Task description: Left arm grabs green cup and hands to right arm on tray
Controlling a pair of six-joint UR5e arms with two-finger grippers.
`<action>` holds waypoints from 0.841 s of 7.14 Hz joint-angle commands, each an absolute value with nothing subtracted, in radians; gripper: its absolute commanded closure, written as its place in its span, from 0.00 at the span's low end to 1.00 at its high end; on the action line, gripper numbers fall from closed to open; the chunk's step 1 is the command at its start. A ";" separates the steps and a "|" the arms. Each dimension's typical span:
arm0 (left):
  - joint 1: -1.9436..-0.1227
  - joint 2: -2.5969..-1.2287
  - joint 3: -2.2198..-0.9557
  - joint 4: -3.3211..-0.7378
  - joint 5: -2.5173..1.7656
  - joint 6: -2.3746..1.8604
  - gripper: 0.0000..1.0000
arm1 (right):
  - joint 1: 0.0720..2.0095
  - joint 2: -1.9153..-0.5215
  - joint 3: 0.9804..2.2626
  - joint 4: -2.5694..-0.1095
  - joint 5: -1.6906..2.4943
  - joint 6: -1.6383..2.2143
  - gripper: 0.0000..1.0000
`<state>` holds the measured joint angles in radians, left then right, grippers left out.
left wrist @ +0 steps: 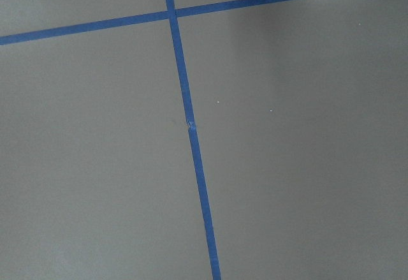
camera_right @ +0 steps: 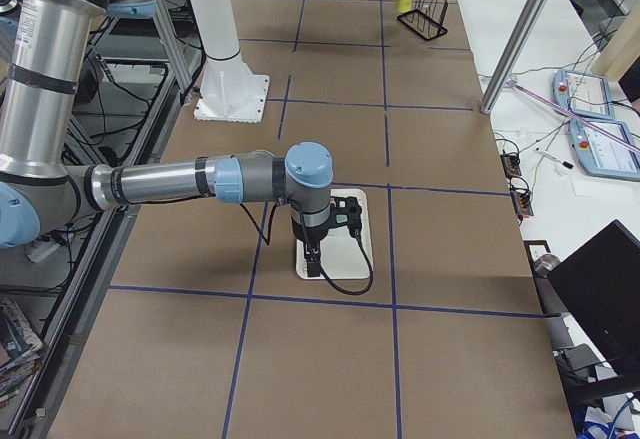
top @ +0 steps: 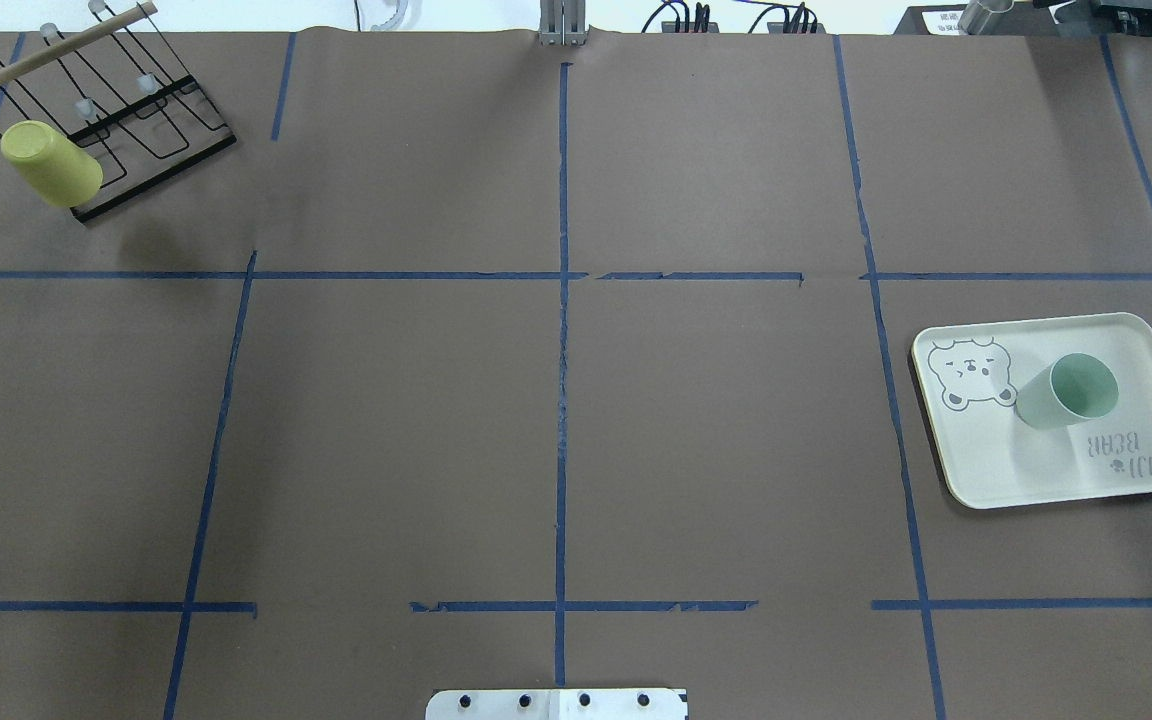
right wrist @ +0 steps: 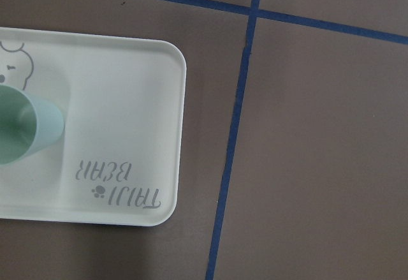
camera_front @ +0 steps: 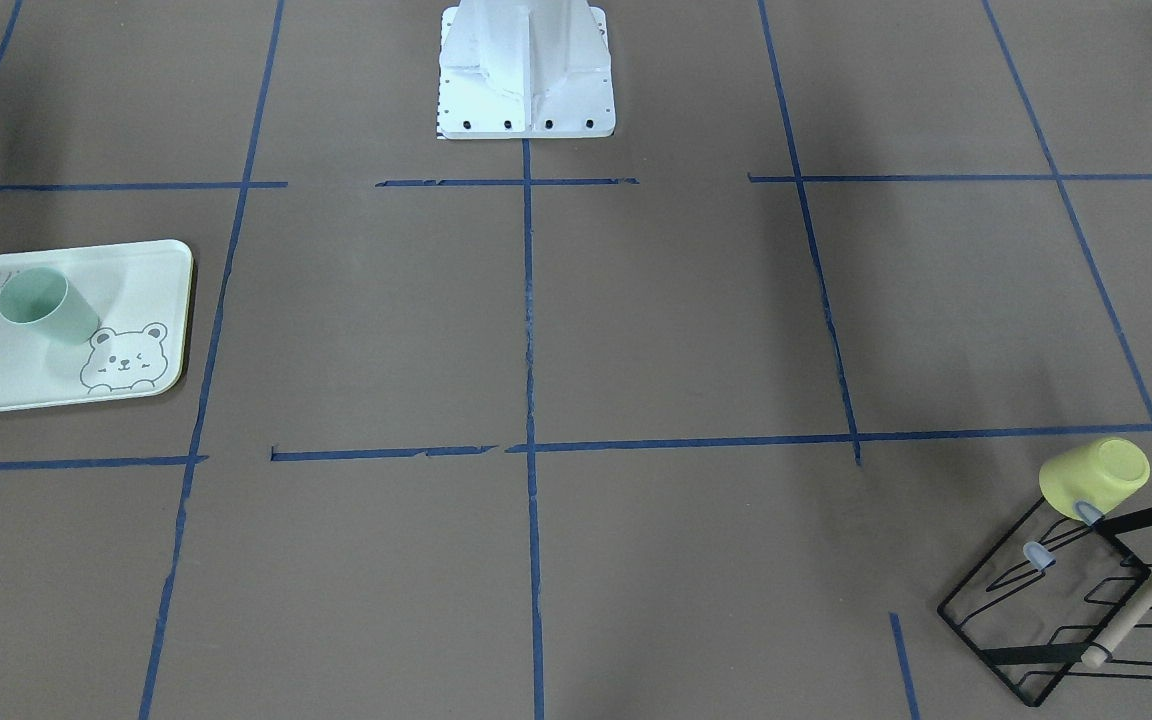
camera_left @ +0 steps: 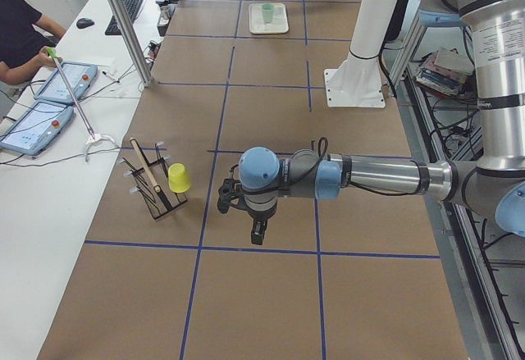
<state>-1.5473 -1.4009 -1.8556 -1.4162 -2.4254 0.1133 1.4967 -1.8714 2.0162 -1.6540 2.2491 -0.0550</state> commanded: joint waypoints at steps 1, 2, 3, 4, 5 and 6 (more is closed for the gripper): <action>-1.548 -1.436 -1.859 -1.368 -2.428 0.114 0.00 | 1.493 -1.879 2.016 -1.654 2.241 -0.055 0.00; -1.546 -1.437 -1.871 -1.388 -2.415 0.120 0.00 | 1.493 -1.879 2.019 -1.652 2.243 -0.055 0.00; -1.540 -1.446 -1.870 -1.422 -2.414 0.115 0.00 | 1.493 -1.879 2.020 -1.651 2.246 -0.057 0.00; -1.543 -1.456 -1.858 -1.428 -2.416 0.120 0.00 | 1.493 -1.879 2.020 -1.649 2.247 -0.057 0.00; -1.539 -1.457 -1.841 -1.466 -2.415 0.120 0.00 | 1.493 -1.879 2.020 -1.648 2.253 -0.057 0.00; -1.539 -1.457 -1.830 -1.494 -2.416 0.118 0.00 | 1.493 -1.878 2.020 -1.647 2.264 -0.057 0.00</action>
<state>-1.5400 -1.4552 -1.8451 -1.4581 -2.4154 0.1189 1.4926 -1.8789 2.0201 -1.6483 2.2535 -0.0567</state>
